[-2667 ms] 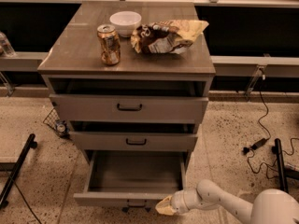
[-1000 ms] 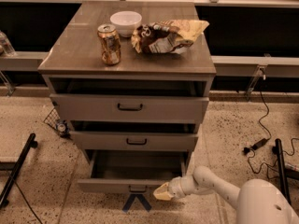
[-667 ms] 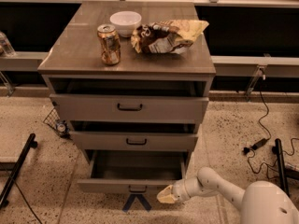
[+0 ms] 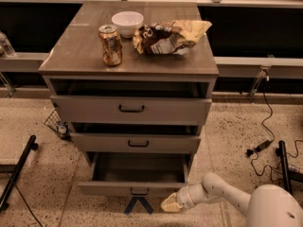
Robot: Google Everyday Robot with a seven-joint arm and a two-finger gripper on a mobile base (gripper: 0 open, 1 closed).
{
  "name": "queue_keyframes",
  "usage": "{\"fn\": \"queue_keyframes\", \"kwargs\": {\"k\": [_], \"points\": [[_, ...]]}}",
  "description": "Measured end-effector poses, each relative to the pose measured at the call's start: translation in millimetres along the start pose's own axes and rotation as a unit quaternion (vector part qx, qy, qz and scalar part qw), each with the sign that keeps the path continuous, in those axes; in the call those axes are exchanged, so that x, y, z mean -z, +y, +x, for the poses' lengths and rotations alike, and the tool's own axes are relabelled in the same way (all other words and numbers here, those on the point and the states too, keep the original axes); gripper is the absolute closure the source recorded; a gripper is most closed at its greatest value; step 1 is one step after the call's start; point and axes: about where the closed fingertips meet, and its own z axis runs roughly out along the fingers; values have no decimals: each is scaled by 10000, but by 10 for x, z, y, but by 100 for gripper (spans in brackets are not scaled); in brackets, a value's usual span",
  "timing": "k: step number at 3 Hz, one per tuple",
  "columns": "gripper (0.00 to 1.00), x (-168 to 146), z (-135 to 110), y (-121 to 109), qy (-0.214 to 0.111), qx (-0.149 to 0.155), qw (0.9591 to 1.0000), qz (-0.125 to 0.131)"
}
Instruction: Close bottom drawer
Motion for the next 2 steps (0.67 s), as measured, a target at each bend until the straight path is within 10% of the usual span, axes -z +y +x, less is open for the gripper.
{"fn": "queue_keyframes", "kwargs": {"k": [2], "points": [[100, -315, -96, -340, -122, 89, 9997, 168]]}}
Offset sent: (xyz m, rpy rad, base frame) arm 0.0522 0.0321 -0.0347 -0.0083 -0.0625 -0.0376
